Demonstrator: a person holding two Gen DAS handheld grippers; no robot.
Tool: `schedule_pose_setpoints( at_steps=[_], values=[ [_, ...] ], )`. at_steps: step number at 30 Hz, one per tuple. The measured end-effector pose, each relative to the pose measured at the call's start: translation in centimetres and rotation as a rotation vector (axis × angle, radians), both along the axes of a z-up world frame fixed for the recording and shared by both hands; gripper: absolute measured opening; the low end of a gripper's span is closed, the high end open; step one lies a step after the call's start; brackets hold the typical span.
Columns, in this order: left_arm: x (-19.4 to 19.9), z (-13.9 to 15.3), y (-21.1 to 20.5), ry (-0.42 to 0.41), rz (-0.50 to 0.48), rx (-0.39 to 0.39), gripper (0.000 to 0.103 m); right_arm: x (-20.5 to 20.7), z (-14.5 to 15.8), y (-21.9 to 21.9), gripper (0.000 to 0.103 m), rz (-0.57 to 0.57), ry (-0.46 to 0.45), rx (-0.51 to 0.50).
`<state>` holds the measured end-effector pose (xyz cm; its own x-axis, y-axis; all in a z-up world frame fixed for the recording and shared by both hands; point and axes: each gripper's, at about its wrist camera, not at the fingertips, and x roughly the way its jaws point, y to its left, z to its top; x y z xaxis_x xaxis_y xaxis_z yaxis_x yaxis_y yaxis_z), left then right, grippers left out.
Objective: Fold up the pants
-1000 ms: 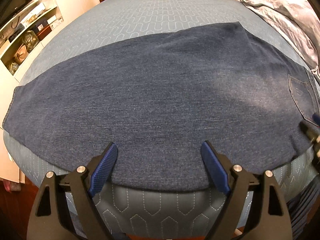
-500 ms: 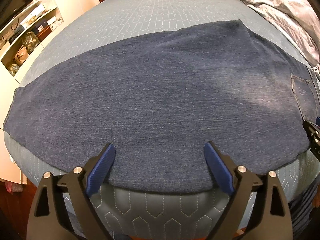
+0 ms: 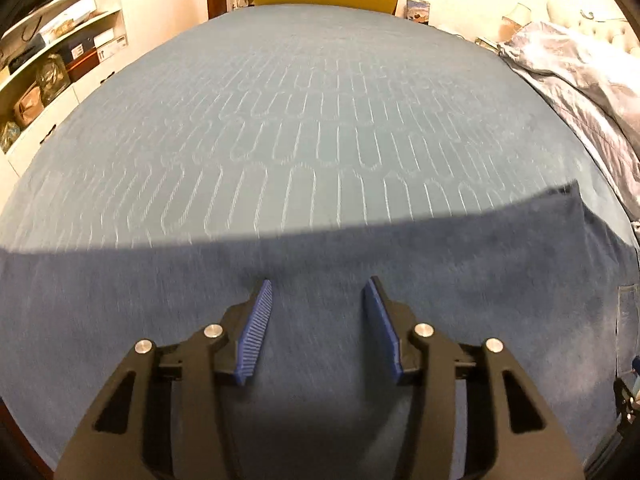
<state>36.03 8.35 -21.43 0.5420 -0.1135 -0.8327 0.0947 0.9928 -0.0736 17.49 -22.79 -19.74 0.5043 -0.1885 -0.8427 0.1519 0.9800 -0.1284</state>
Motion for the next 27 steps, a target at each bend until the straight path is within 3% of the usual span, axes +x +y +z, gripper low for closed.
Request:
schedule_pose_setpoints(
  at_steps=[2, 4, 6, 8, 13, 15, 17, 20, 23, 25, 27],
  values=[
    [0.6, 0.7, 0.5, 0.011, 0.030, -0.046, 0.049, 0.0, 1.6, -1.2, 0.071, -0.020, -0.046, 0.044],
    [0.4, 1.6, -0.5, -0.024, -0.020, -0.060, 0.055, 0.4, 3.9, -2.9, 0.072, -0.045, -0.118, 0.031],
    [0.6, 1.2, -2.3, -0.030, -0.086, 0.012, 0.057, 1.9, 5.3, -4.9, 0.072, -0.070, -0.147, 0.038],
    [1.5, 0.1, -2.8, -0.006, -0.080, 0.070, 0.057, 4.8, 6.2, -7.3, 0.072, -0.083, -0.161, 0.022],
    [3.1, 0.0, -0.7, -0.027, -0.034, 0.062, 0.057, 12.6, 4.0, -10.3, 0.062, 0.049, -0.103, 0.081],
    [3.9, 0.5, 0.5, -0.018, -0.028, 0.028, 0.057, 15.1, 1.4, -11.9, 0.051, 0.022, -0.027, 0.018],
    [3.4, 1.7, 3.3, -0.055, 0.033, 0.020, 0.057, 15.5, 0.5, -12.7, 0.048, 0.037, -0.043, 0.049],
    [2.2, 2.0, 7.2, -0.055, 0.086, 0.000, 0.057, 15.6, -0.1, -11.8, 0.048, 0.069, -0.056, -0.050],
    [1.9, 0.5, 10.3, -0.001, 0.128, 0.081, 0.058, 15.5, 0.1, -11.7, 0.049, 0.041, -0.065, -0.071],
    [1.8, 0.7, 12.0, -0.012, 0.139, 0.049, 0.058, 15.3, 0.9, -11.1, 0.049, 0.006, -0.063, -0.096],
    [1.2, 1.8, 12.5, -0.031, 0.192, 0.120, 0.057, 13.6, 2.6, -9.3, 0.051, -0.006, -0.095, -0.116]
  ],
)
